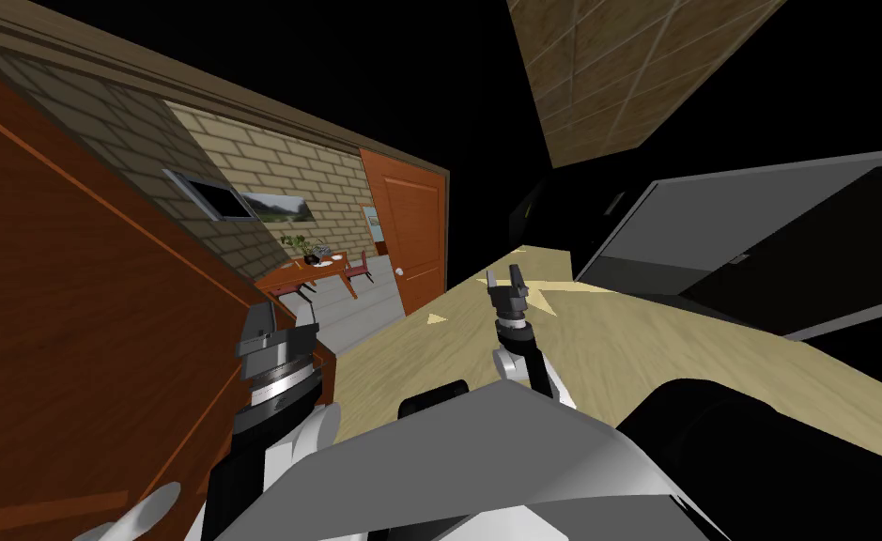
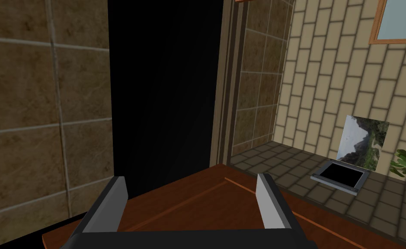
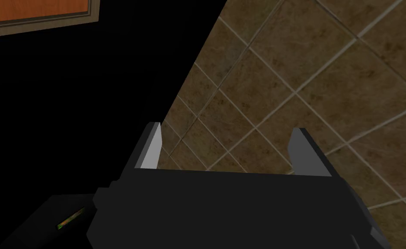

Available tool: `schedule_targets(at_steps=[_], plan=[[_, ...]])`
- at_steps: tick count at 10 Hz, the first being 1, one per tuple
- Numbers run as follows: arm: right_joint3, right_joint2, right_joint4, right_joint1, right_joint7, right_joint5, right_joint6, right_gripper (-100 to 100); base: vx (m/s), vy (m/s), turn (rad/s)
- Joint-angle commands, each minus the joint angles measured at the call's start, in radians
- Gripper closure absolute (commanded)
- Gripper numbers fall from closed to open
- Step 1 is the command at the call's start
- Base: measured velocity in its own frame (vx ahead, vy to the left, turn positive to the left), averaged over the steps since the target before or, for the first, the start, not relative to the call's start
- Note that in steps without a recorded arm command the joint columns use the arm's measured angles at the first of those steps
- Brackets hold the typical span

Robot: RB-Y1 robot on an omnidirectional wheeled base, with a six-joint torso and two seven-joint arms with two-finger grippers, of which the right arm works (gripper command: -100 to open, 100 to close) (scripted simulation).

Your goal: Pull the door open

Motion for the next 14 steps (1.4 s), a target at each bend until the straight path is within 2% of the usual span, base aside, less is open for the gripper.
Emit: schedule_targets(at_steps=[1,6,10,14], plan=[[-0.007,-0.009,0.033,-0.008,0.03,0.016,-0.006,-100,0.088,0.03,0.062],[-0.026,-0.028,0.124,-0.03,0.114,0.06,-0.022,-100,0.142,0.062,0.051],[-0.047,-0.043,0.223,-0.053,0.205,0.107,-0.04,-100,0.132,0.062,0.06],[-0.064,-0.051,0.301,-0.072,0.277,0.144,-0.054,-100,0.121,0.055,0.051]])
